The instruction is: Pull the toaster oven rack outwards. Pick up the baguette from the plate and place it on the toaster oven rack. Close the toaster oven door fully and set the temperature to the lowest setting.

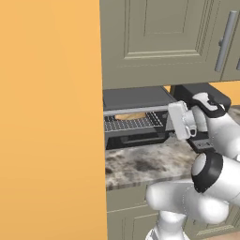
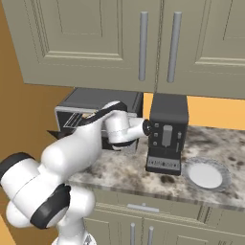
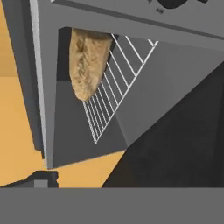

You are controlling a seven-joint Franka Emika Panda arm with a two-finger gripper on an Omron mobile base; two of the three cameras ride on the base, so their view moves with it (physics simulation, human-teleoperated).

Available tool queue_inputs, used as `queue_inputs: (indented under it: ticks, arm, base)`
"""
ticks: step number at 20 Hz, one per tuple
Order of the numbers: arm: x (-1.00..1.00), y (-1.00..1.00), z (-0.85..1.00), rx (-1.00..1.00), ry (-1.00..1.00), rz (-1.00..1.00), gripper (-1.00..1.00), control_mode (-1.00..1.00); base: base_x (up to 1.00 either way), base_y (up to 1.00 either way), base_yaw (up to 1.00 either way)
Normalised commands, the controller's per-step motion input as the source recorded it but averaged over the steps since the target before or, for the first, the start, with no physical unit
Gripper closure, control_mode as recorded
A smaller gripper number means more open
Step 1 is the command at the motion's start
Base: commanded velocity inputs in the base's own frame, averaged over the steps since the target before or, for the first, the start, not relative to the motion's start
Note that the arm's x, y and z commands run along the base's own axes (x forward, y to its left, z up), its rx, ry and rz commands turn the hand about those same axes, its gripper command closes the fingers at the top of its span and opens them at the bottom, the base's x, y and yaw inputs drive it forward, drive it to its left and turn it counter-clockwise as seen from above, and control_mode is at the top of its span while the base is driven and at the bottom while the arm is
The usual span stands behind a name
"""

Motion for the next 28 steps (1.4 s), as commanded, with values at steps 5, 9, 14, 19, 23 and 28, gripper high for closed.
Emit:
queue_inputs:
  ticks: [5,9,14,19,23,28]
  arm:
    - [0.18,0.54,0.36,0.10,-0.58,-0.15,-1.00,-1.00]
    - [0.15,0.66,0.41,0.15,-0.64,-0.23,-1.00,-1.00]
    - [0.36,0.71,0.61,0.18,-0.65,-0.27,-1.00,-1.00]
    - [0.56,0.72,0.58,0.17,-0.59,-0.28,-1.00,-1.00]
    - [0.67,0.65,0.17,0.09,-0.34,-0.28,-1.00,-1.00]
    - [0.53,0.40,0.12,0.04,-0.11,-0.27,-1.00,-1.00]
  base:
    - [0.00,0.00,0.00]
    - [0.00,0.00,0.00]
    - [0.00,0.00,0.00]
    - [0.00,0.00,0.00]
    - [0.00,0.00,0.00]
    - [0.00,0.00,0.00]
